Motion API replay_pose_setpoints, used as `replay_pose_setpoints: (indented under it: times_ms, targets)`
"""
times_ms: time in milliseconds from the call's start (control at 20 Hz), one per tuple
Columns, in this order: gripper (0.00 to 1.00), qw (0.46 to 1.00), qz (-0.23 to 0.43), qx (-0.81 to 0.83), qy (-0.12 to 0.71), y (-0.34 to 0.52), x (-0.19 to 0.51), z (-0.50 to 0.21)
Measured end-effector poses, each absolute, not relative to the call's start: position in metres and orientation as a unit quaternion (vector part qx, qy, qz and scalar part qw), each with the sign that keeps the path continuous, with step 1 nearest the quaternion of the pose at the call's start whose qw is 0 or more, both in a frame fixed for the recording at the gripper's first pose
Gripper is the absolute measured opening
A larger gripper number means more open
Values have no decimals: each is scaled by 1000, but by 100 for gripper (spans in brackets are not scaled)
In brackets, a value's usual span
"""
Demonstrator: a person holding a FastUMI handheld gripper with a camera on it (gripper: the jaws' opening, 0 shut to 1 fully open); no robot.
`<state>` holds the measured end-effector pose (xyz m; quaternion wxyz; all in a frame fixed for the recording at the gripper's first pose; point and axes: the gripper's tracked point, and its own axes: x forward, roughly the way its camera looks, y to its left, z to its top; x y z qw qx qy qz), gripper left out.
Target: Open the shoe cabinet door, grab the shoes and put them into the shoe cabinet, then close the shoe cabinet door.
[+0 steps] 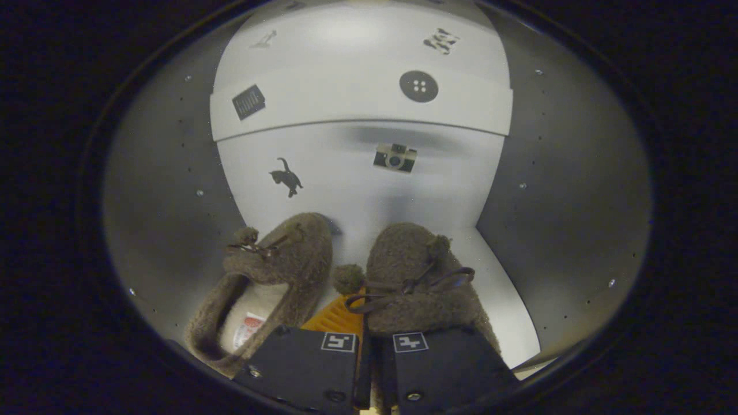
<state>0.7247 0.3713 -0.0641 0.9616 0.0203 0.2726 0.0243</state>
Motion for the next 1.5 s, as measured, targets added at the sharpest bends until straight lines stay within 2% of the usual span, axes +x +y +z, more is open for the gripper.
replay_pose_setpoints:
  times_ms: [100,250,400,600,700,850,950,1100,1250,1500]
  targets:
    - [12,958,15,30,284,369,726,-66]
    - [19,952,1,31,304,366,725,-68]
    - [24,953,9,38,302,369,721,-65]
    - [41,964,10,39,262,365,702,-50]
    - [61,971,11,25,238,364,686,-43]
    - [76,977,20,29,210,368,656,-37]
    - [78,983,43,31,176,375,631,-26]
    - [78,990,42,6,138,371,587,-15]
    - [99,991,58,20,118,373,535,-7]
    - [100,994,78,18,80,367,438,14]
